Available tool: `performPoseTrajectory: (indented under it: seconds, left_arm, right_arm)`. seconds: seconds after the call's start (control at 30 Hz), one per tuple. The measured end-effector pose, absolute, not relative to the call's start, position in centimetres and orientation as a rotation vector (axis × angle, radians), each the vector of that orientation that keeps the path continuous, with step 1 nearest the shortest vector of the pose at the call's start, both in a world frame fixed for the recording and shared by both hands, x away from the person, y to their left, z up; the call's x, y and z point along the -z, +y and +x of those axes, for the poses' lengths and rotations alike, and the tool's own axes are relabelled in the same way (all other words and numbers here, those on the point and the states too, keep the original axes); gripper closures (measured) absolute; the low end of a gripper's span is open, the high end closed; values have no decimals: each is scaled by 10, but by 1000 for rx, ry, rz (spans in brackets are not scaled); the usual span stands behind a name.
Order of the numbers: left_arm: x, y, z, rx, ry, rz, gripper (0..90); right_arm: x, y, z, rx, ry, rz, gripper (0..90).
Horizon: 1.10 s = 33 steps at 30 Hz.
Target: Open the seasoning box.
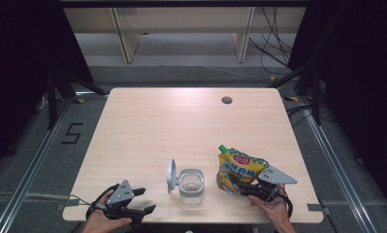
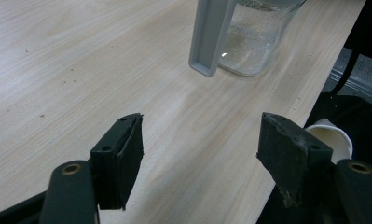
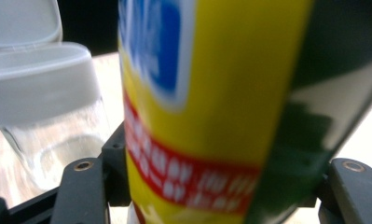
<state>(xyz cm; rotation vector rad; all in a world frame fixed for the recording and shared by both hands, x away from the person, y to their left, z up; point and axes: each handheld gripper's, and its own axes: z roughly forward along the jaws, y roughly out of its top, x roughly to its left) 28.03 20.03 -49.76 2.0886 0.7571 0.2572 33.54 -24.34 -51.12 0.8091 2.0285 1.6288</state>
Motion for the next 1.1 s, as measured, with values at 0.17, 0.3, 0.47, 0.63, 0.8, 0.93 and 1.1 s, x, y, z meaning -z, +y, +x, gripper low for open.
performPoseTrajectory:
  seconds: [0.17,0.3,0.47,0.63,0.8,0.93,1.1]
  left_arm:
    - [497,200,280,-259,749,2090,306]
    - [499,199,281,-258,751,2077,305]
    - [498,199,280,-263,755,2089,305]
    - [498,199,280,-265,752,2089,304]
    - [499,199,281,-263,758,2097,305]
    - [498,199,281,-268,748,2098,305]
    - [497,199,283,-259,760,2076,305]
  right_arm:
    - [515,-240,341,-1639,2021,803,359]
    - [516,-240,346,-1668,2007,793,357]
    - [516,-238,347,-1688,2032,816,418]
    - [517,-234,349,-1702,2001,791,448]
    - [517,-234,350,-1711,1990,800,459]
    - [515,-234,350,-1713,2027,757,544]
    - [510,-235,348,-1667,2042,752,577]
